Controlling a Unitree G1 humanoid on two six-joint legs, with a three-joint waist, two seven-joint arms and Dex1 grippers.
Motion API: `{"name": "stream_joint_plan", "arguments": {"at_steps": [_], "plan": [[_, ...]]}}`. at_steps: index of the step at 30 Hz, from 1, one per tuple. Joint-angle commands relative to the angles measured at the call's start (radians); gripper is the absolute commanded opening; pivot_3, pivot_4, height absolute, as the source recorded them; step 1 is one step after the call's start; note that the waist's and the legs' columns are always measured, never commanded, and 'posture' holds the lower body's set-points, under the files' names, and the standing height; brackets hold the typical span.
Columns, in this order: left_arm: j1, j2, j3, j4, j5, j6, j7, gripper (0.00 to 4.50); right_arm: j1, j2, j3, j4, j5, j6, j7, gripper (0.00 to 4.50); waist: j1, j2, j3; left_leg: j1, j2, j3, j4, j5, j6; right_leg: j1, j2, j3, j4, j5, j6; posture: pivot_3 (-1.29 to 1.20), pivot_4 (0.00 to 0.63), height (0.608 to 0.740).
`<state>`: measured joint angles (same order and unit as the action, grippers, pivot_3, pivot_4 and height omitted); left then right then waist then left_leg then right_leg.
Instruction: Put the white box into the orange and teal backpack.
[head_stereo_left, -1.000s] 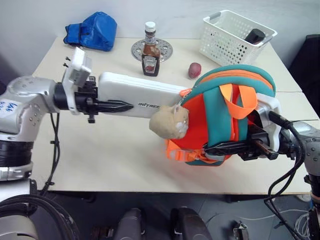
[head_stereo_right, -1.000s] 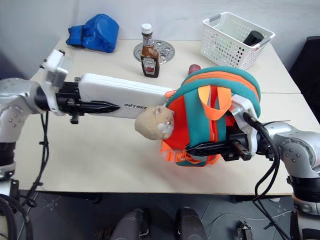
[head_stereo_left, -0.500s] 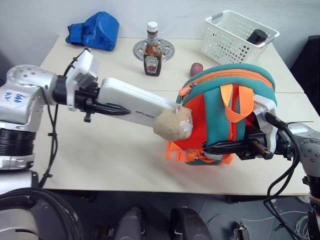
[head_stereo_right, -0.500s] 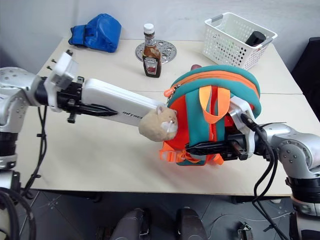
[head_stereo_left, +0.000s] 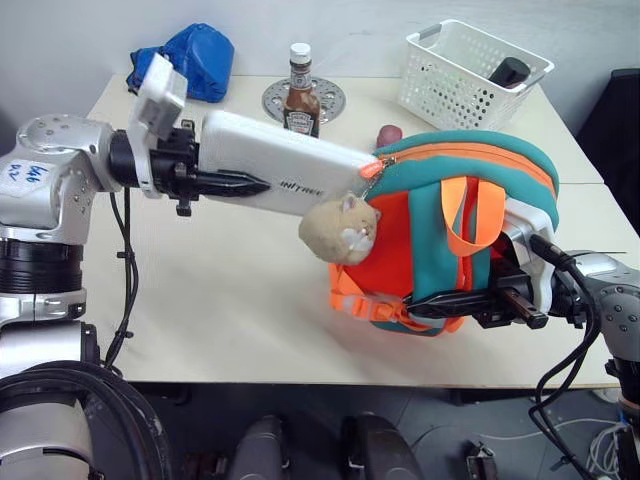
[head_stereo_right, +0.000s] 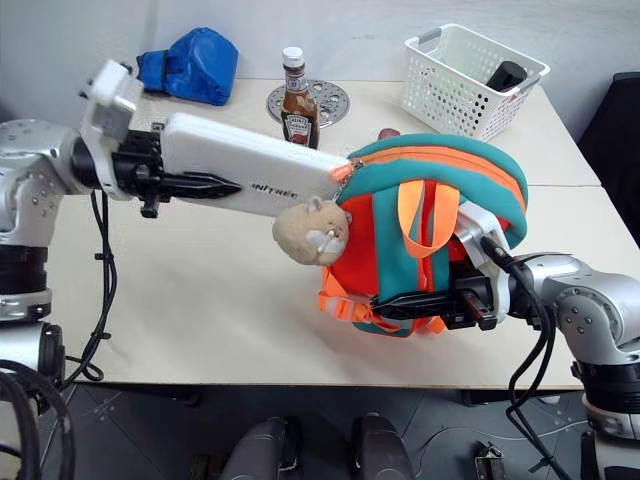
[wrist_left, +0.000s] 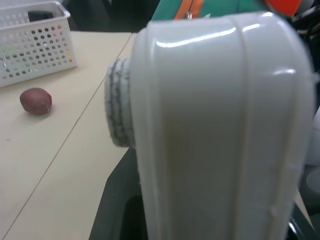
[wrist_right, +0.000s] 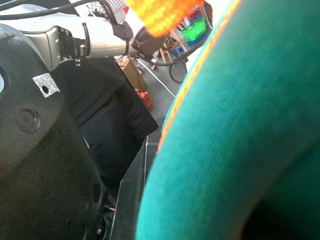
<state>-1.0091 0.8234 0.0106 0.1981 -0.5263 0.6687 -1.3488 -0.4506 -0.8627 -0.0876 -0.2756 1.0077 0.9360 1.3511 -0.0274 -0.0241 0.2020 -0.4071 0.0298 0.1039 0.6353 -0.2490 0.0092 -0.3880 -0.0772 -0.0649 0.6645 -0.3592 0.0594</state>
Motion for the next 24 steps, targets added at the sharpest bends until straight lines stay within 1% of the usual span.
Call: {"name": "stream_joint_plan", "arguments": {"at_steps": [1, 4, 11, 15, 19, 24], "plan": [[-0.014, -0.012, 0.046, -0.069, -0.069, 0.029, -0.01, 1.32, -0.005, -0.003, 0.012, -0.026, -0.001, -0.008, 0.014, 0.0, 0.001, 0.0, 0.0, 0.0, 0.0, 0.0, 0.0, 0.0, 0.0, 0.0, 0.0, 0.0, 0.0, 0.0, 0.0, 0.0, 0.15, 0.74], [0.006, -0.045, 0.028, -0.084, -0.055, 0.014, 0.0, 1.32, -0.015, 0.001, 0.015, -0.017, -0.004, -0.007, 0.013, 0.0, 0.003, 0.0, 0.0, 0.0, 0.0, 0.0, 0.001, 0.0, 0.0, 0.0, 0.0, 0.0, 0.0, 0.0, 0.0, 0.0, 0.15, 0.74], [0.079, -0.185, -0.029, -0.074, 0.021, -0.105, 0.069, 1.32, -0.03, 0.011, 0.012, -0.018, 0.005, 0.002, 0.008, 0.0, 0.003, 0.0, 0.0, 0.0, 0.0, 0.0, 0.002, 0.0, 0.0, 0.0, 0.0, 0.0, 0.001, 0.0, 0.0, 0.0, 0.15, 0.74], [0.102, -0.234, -0.08, -0.056, 0.077, -0.179, 0.076, 1.32, -0.036, 0.009, 0.006, -0.025, 0.015, 0.009, 0.01, 0.0, 0.001, 0.0, 0.0, 0.0, 0.0, 0.0, 0.002, 0.0, 0.0, 0.0, 0.0, 0.0, 0.001, 0.0, 0.0, 0.0, 0.15, 0.74], [0.081, -0.302, -0.116, -0.013, 0.101, -0.209, 0.087, 1.32, -0.04, 0.011, 0.003, -0.033, 0.024, 0.011, 0.007, 0.0, 0.005, 0.0, 0.0, 0.0, 0.0, 0.0, 0.003, 0.0, 0.0, 0.001, 0.0, 0.0, 0.001, 0.0, 0.0, 0.0, 0.15, 0.74], [0.011, -0.434, -0.165, 0.087, 0.156, -0.246, 0.143, 1.32, -0.046, 0.038, 0.01, -0.048, 0.033, 0.011, -0.023, 0.0, 0.013, 0.0, 0.0, 0.0, 0.0, -0.001, 0.006, -0.001, 0.001, 0.002, 0.0, -0.001, 0.001, 0.0, 0.0, 0.0, 0.15, 0.74]]}}
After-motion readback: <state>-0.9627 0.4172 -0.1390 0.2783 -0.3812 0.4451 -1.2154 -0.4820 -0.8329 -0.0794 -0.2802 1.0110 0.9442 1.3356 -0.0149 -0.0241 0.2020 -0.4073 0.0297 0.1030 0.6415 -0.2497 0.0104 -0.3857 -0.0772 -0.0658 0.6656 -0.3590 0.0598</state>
